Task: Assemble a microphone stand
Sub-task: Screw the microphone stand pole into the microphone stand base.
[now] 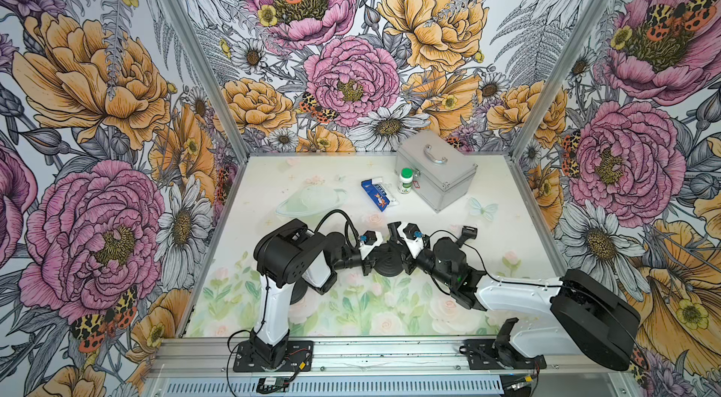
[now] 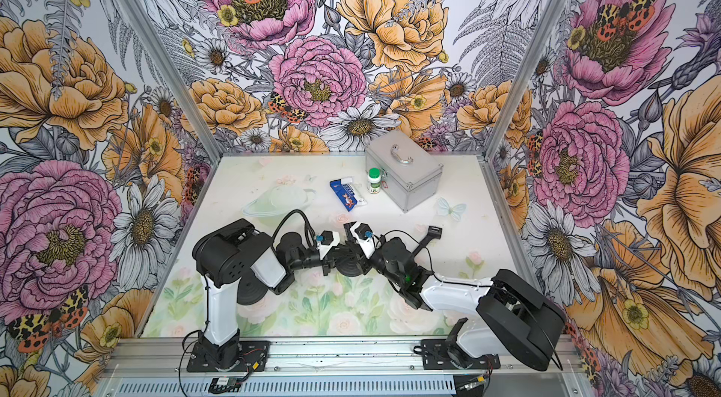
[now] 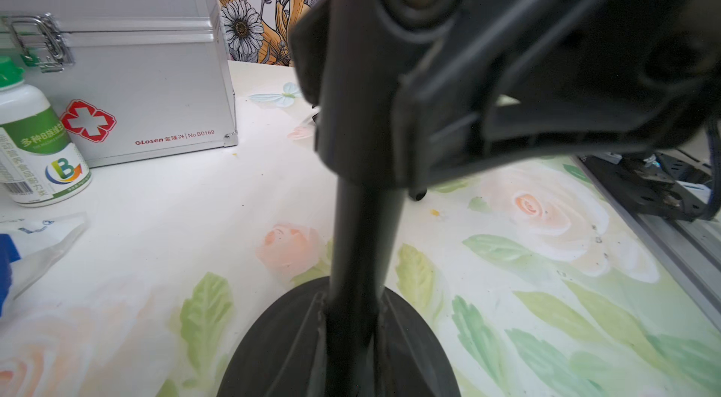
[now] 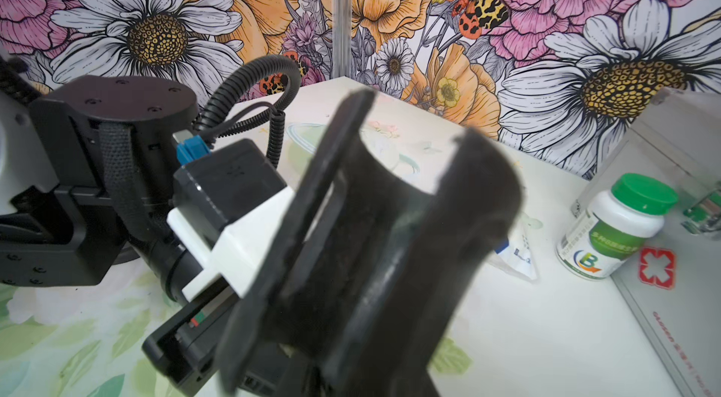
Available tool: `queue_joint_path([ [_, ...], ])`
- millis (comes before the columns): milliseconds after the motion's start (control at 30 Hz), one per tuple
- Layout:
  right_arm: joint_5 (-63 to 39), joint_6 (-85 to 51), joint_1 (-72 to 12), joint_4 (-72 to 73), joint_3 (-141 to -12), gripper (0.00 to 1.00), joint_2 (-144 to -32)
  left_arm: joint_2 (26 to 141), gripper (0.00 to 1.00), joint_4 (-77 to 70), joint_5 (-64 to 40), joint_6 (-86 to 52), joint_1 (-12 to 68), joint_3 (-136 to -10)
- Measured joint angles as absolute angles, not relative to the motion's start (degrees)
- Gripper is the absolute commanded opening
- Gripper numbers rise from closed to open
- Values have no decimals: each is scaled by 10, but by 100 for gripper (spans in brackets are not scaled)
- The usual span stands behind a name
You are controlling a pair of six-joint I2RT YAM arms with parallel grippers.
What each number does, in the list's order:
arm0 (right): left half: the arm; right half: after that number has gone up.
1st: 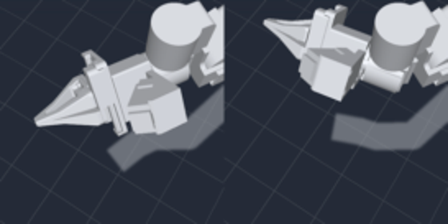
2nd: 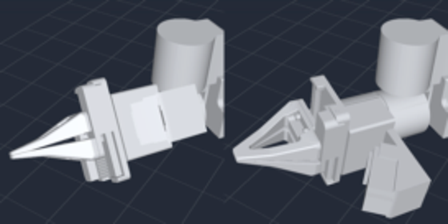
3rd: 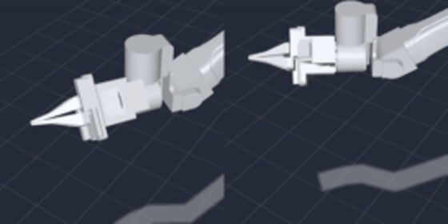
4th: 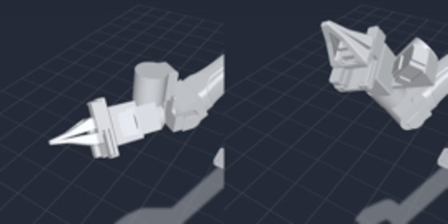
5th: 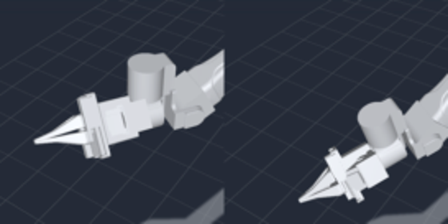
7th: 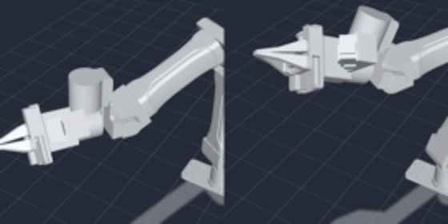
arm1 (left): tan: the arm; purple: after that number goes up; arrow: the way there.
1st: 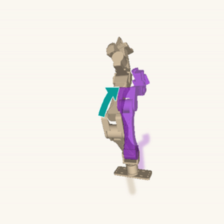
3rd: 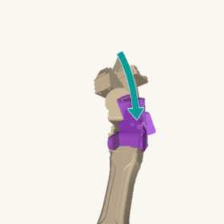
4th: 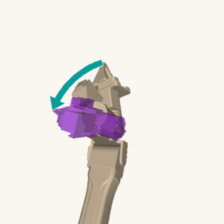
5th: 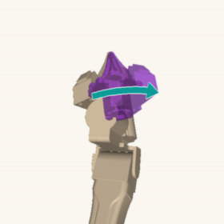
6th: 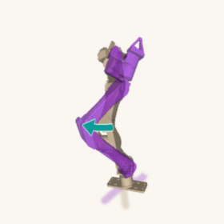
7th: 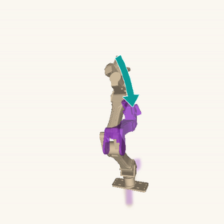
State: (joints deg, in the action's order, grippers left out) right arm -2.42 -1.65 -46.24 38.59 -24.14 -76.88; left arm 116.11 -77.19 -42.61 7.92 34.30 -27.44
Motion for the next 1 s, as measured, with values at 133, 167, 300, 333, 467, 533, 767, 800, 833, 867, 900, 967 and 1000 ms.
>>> queue_joint_path([
  [133, -118, 4, -418, 324, -271, 40, -769, 1166, 14, -778, -431, 69, 337, -275],
  [167, -155, 11, -401, 309, -275, 41, -769, 1169, 14, -783, -435, 66, 335, -275],
  [300, -314, 57, -343, 210, -312, 45, -779, 1175, 14, -795, -441, 60, 333, -276],
  [333, -350, 73, -335, 180, -328, 45, -787, 1175, 14, -795, -442, 59, 333, -276],
  [467, -420, 118, -310, 116, -368, 45, -808, 1175, 15, -796, -446, 62, 332, -275],
  [533, -439, 133, -302, 99, -378, 45, -814, 1175, 15, -795, -446, 62, 332, -276],
  [767, -493, 173, -276, 70, -422, 45, -834, 1175, 14, -790, -446, 62, 332, -279],
  [800, -499, 177, -275, 70, -427, 45, -835, 1175, 14, -789, -446, 62, 332, -279],
  [833, -505, 181, -274, 70, -432, 43, -838, 1175, 14, -788, -447, 61, 332, -281],
  [867, -511, 183, -274, 70, -436, 41, -840, 1175, 14, -786, -448, 62, 332, -282],
  [900, -516, 186, -274, 70, -440, 38, -843, 1175, 14, -784, -449, 62, 332, -283],
  [967, -522, 195, -274, 69, -446, 27, -850, 1175, 15, -783, -451, 63, 332, -283],
  [1000, -521, 195, -274, 70, -448, 23, -853, 1175, 15, -783, -452, 64, 332, -283],
])
